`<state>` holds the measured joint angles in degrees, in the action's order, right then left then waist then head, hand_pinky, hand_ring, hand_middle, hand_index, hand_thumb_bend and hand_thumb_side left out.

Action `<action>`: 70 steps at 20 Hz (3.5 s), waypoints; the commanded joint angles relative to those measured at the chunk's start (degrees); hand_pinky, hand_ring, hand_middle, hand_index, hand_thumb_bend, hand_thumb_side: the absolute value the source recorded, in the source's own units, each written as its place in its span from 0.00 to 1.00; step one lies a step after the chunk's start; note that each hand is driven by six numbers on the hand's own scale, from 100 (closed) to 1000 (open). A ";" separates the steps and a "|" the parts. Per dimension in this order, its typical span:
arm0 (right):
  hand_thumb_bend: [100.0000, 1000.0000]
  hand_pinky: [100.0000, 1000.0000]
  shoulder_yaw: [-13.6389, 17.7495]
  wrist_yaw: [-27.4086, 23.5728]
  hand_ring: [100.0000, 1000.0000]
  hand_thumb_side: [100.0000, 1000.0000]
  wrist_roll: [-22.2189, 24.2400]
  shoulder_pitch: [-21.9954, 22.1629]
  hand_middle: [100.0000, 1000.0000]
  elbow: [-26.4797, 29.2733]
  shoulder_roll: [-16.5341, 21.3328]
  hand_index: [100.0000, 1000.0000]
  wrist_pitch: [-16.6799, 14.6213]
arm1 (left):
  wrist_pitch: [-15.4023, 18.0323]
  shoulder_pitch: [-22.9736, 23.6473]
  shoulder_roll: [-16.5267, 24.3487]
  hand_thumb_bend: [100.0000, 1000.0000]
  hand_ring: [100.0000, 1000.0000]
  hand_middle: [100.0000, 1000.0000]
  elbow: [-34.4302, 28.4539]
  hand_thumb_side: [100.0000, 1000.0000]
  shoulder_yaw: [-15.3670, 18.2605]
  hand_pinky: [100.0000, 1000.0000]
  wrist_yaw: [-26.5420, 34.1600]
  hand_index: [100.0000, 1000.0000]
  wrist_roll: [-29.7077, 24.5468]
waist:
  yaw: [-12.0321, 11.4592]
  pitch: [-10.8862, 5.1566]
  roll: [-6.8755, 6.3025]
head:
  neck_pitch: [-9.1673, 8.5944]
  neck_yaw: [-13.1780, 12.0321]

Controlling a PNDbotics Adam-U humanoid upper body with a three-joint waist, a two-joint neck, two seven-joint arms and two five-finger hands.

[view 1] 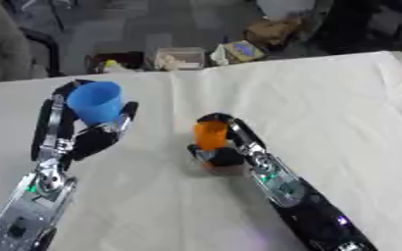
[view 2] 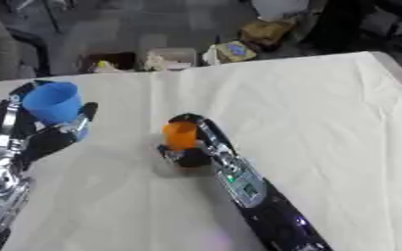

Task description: Pour the contents of one cup into another cup.

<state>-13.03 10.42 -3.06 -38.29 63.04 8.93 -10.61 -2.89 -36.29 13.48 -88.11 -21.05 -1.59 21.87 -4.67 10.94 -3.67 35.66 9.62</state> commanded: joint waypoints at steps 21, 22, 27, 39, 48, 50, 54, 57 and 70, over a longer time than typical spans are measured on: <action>0.33 0.37 -2.45 4.26 0.23 0.00 2.19 -7.11 0.20 15.37 18.63 0.71 0.96 | -0.42 6.92 5.58 0.42 0.27 0.17 -7.86 0.00 -5.59 0.27 0.37 0.46 -6.18 | 0.18 -2.67 3.76 | 0.03 -1.18; 0.33 0.37 -3.03 4.69 0.23 0.00 2.81 -7.67 0.20 15.73 19.03 0.71 0.81 | -0.20 7.19 5.81 0.42 0.27 0.17 -7.79 0.00 -5.82 0.28 0.25 0.46 -6.29 | 0.19 -2.71 3.97 | 0.06 -1.20; 0.35 0.39 -4.49 5.92 0.23 0.00 4.79 -10.10 0.20 17.15 19.66 0.72 0.05 | 0.74 8.05 6.42 0.41 0.27 0.17 -7.68 0.00 -7.65 0.24 -0.85 0.46 -8.95 | 0.24 -2.86 4.76 | -0.04 -1.21; 0.33 0.47 -10.08 17.23 0.25 0.00 10.71 -13.95 0.23 22.32 18.47 0.76 -6.32 | 2.58 6.89 6.01 0.40 0.27 0.17 -4.14 0.00 -10.70 0.25 -4.29 0.46 -14.07 | 1.12 -3.56 6.78 | 0.23 -1.68; 0.33 0.47 -11.14 17.52 0.25 0.00 11.88 -14.57 0.23 23.80 17.63 0.76 -6.96 | 3.68 6.50 5.20 0.40 0.27 0.17 -1.30 0.00 -10.60 0.25 -6.86 0.47 -13.97 | 1.52 -3.90 7.17 | 0.30 -1.71; 0.33 0.48 -11.39 18.37 0.26 0.00 12.00 -14.32 0.23 23.07 17.33 0.76 -7.41 | 3.43 6.33 5.31 0.40 0.28 0.18 -2.28 0.00 -10.23 0.25 -7.07 0.47 -13.86 | 1.39 -3.88 6.99 | 0.25 -1.73; 0.33 0.50 -11.78 21.17 0.26 0.00 11.70 -14.20 0.24 22.21 16.80 0.77 -8.97 | 2.53 6.30 5.50 0.40 0.28 0.18 -3.24 0.00 -9.86 0.26 -8.51 0.47 -14.52 | 1.27 -3.75 6.81 | 0.21 -1.58; 0.33 0.51 -12.24 23.88 0.26 0.00 11.44 -14.28 0.24 21.37 16.39 0.78 -10.36 | 2.31 6.37 5.36 0.40 0.28 0.18 -2.98 0.00 -9.83 0.26 -9.19 0.47 -14.53 | 1.20 -3.70 6.79 | 0.28 -1.51; 0.33 0.59 -14.27 32.99 0.29 0.00 11.35 -15.55 0.25 18.84 14.89 0.80 -16.29 | 3.37 5.25 4.38 0.39 0.27 0.17 -0.99 0.00 -10.15 0.26 -11.39 0.47 -13.65 | 1.42 -3.86 7.45 | 0.28 -1.54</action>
<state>-27.63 42.57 8.38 -52.39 81.76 23.45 -26.43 0.27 -29.85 17.92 -88.68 -31.58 -12.70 7.96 -3.29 8.01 3.99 35.75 8.13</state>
